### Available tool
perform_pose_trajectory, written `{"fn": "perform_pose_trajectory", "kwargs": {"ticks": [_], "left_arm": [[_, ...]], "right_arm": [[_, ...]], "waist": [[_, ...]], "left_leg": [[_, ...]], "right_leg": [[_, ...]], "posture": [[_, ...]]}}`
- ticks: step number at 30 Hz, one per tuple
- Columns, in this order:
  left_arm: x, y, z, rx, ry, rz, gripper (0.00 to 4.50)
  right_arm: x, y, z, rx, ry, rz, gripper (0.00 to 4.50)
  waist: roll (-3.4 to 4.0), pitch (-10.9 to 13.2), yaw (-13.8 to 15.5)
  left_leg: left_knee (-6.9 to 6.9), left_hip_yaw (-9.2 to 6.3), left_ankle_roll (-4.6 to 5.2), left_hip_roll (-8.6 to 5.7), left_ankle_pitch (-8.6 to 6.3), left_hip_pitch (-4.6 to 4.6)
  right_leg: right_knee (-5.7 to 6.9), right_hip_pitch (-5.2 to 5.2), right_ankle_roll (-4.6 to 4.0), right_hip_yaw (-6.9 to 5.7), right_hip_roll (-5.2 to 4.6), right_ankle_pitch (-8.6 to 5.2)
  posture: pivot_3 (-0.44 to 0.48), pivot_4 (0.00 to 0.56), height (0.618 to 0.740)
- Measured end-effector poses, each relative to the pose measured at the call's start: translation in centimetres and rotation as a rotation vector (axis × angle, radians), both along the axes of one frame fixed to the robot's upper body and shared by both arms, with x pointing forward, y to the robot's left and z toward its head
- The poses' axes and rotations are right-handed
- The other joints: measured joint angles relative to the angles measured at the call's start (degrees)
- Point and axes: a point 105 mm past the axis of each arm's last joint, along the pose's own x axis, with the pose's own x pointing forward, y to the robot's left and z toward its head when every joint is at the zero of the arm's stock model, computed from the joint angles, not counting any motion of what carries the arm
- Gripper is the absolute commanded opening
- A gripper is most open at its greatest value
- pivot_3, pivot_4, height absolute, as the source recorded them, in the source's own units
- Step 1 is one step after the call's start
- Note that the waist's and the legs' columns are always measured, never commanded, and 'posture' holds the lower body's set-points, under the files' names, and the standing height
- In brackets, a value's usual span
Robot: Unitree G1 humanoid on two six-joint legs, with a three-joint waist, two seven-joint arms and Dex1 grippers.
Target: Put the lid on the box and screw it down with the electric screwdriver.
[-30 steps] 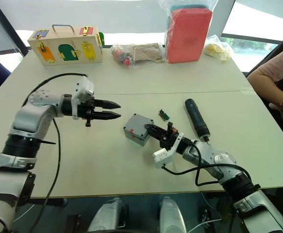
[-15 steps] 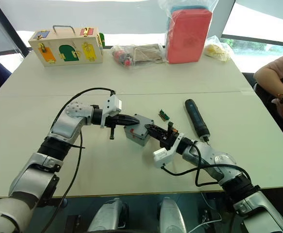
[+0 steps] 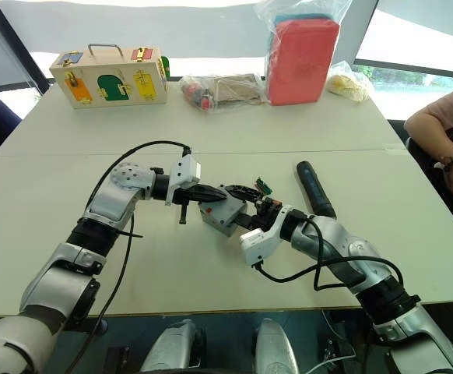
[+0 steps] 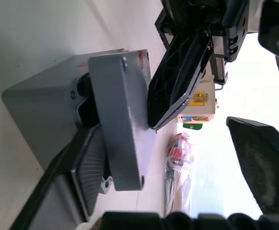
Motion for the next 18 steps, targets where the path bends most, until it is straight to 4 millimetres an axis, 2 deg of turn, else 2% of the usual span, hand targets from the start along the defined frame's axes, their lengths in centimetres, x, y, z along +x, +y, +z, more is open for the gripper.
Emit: {"fn": "perform_pose_trajectory", "kwargs": {"ticks": [3, 7, 18], "left_arm": [[-0.4, -0.8, -0.2, 0.004, 0.003, -0.028, 0.00], [-0.6, -0.8, -0.4, 0.015, 0.003, -0.032, 0.00], [-0.5, -0.8, -0.5, 0.027, -0.006, -0.025, 0.00]], "right_arm": [[-0.4, -1.3, -0.4, -0.008, -0.001, -0.001, 4.49], [-0.8, -3.9, -3.0, -0.050, 0.064, -0.038, 4.49], [-0.4, -3.5, -3.5, 0.010, 0.063, -0.027, 4.49]], "waist": [[0.00, -0.02, 0.08], [0.01, -0.02, -0.26], [0.03, -0.05, -0.24]], "left_leg": [[0.00, 0.01, 0.00, 0.00, 0.00, 0.02], [-0.02, 0.10, 0.01, 0.00, -0.01, 0.10], [-0.05, 0.02, 0.01, 0.03, 0.00, 0.15]], "right_leg": [[-0.01, 0.02, 0.00, 0.00, 0.00, 0.00], [0.00, 0.04, -0.01, 0.05, 0.01, -0.01], [0.01, 0.05, -0.01, 0.08, 0.05, -0.01]], "posture": [[0.000, 0.150, 0.730], [0.000, 0.150, 0.730], [0.000, 0.150, 0.730]]}}
